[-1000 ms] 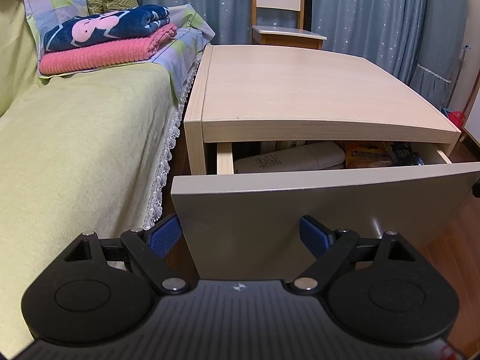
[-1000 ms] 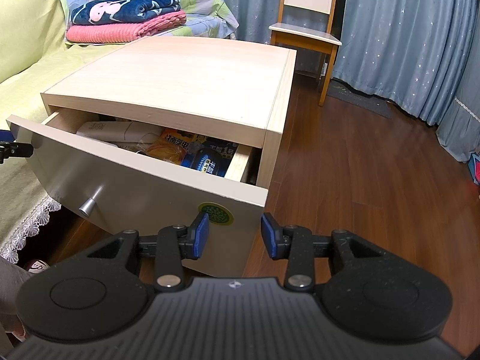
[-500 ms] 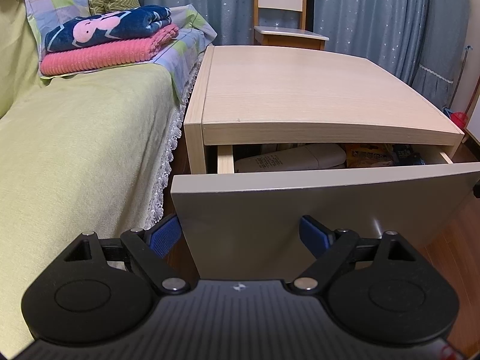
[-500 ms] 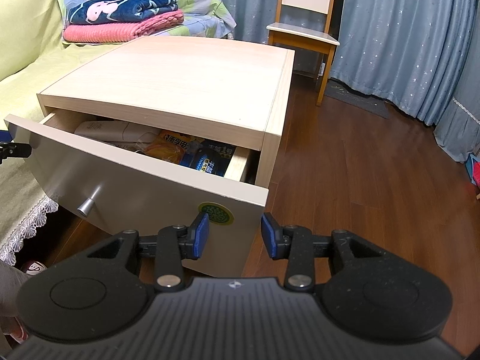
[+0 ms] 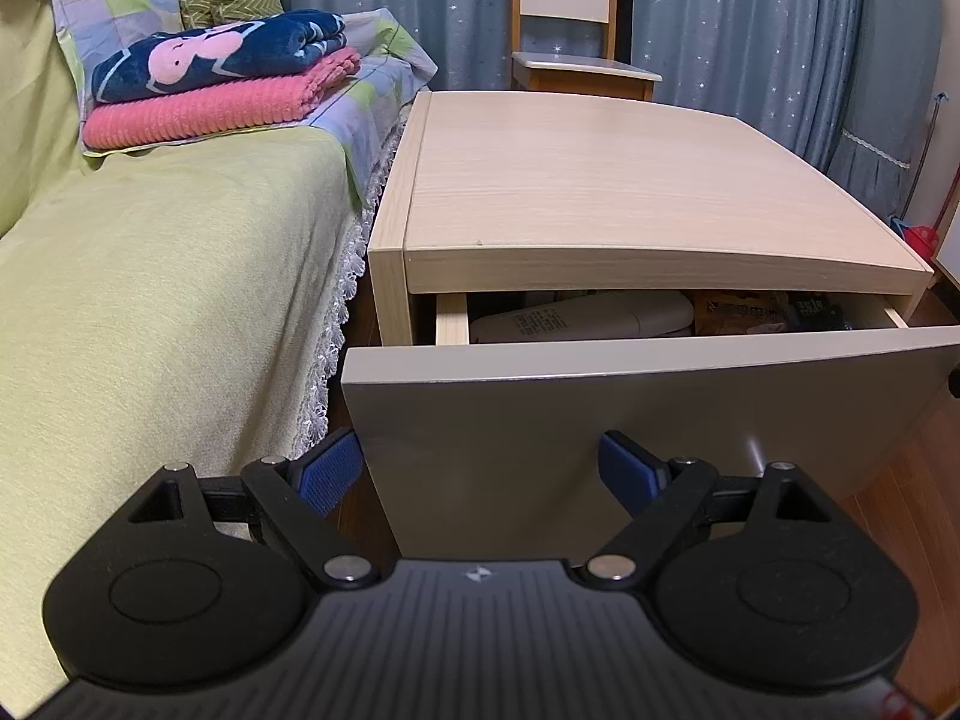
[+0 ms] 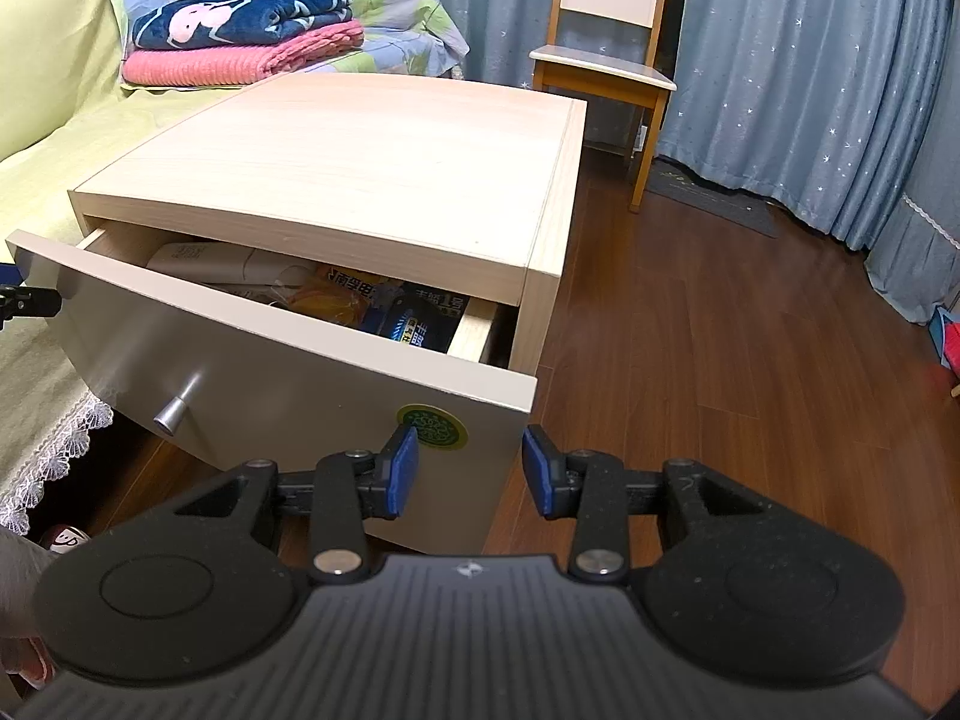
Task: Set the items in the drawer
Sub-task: 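Push the drawer front with the left tool to slide it further shut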
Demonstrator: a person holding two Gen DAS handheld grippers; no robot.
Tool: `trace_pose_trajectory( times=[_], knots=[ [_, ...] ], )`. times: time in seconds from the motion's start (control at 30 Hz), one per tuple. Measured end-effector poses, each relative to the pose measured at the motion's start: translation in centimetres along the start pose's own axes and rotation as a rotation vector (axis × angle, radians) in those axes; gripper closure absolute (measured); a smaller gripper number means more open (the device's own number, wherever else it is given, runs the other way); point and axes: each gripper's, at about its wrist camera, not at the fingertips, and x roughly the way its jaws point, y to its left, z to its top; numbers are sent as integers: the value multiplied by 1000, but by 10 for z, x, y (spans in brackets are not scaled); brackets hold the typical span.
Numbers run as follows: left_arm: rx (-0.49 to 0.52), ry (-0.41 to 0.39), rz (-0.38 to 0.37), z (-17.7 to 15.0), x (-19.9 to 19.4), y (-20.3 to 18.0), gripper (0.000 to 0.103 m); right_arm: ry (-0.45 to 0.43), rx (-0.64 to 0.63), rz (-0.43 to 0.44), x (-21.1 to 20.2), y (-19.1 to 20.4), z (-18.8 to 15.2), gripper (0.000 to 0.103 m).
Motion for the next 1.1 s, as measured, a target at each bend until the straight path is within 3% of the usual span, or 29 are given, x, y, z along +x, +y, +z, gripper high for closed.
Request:
trace_pose_trajectory(
  times=[1.1],
  knots=[
    [-14, 0, 4, 6, 11, -1, 16, -2, -4, -15, 9, -1, 8, 69]
  ],
)
